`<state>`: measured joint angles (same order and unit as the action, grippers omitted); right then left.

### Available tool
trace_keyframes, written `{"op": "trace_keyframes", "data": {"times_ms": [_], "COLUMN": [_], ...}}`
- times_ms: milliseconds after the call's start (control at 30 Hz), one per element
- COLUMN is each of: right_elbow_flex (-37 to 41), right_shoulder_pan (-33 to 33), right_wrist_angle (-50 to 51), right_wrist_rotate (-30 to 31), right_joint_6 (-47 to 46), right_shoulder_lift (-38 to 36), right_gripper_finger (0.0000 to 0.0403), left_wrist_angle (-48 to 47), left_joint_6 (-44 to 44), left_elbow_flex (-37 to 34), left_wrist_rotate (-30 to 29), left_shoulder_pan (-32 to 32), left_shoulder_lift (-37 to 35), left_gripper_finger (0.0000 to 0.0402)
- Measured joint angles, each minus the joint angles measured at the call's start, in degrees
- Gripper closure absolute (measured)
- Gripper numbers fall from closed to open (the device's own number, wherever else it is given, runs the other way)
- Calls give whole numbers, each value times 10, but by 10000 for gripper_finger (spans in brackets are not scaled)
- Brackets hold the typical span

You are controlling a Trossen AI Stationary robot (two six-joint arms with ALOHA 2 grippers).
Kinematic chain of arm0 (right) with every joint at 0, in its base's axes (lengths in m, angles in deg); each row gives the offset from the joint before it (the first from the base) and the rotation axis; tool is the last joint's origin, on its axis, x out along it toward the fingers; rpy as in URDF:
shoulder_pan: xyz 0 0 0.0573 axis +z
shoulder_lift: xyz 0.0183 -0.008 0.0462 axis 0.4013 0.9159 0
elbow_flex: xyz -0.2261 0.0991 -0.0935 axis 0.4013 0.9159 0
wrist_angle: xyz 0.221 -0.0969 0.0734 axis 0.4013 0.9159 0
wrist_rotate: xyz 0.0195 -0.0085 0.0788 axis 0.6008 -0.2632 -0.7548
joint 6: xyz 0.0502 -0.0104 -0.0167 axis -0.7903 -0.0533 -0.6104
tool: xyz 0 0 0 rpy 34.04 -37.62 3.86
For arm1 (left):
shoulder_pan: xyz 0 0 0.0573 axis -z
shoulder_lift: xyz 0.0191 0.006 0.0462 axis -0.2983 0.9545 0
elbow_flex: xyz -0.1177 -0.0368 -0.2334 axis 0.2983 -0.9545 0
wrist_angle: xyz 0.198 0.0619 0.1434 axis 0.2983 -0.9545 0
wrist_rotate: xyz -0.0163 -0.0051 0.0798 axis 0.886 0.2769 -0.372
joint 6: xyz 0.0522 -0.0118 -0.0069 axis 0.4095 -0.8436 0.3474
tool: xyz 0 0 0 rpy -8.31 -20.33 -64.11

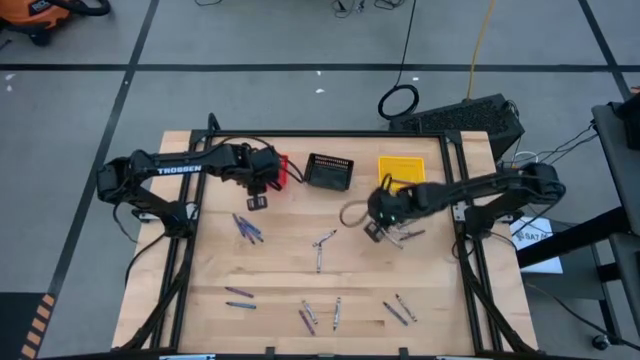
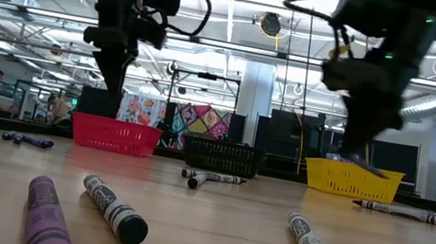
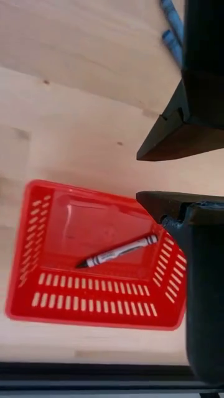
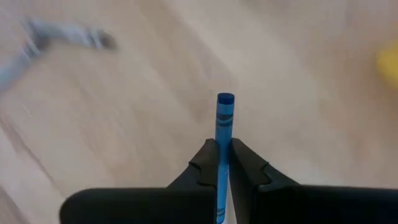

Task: Sort crayons
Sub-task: Put the blue crayon into the black bin

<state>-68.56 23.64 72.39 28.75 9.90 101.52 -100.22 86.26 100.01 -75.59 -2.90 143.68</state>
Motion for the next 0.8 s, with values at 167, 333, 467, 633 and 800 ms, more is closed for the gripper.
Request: {"op": "trace_keyframes", "data": {"times_ms": [167,333,467,633,800], "right_elbow_flex": [0,0,0,0,-1], "right_shoulder_pan": [-79,-137,-177,-218,-239], "right_wrist_angle": [-118,-198,-262,-398,-553], "right_wrist_rotate": [-41,-45,-45,-46,-70], "right_joint_6": [107,184,237,284,313], "right_shoulder_lift": [0,0,0,26,80], "right_gripper_finger": [403,403,403,403,403], "left_wrist_angle": [0,0,0,9,24], "left_joint_6": [0,1,10,13,12], "left_elbow_flex": [-8,-8,-8,-8,-8], "left_wrist_rotate": [0,0,0,3,16], "left_shoulder_pan": [-21,-35,-40,-41,-40], "left_shoulder_lift": [0,0,0,0,0], "left_gripper_finger": [320,320,320,320,320]}}
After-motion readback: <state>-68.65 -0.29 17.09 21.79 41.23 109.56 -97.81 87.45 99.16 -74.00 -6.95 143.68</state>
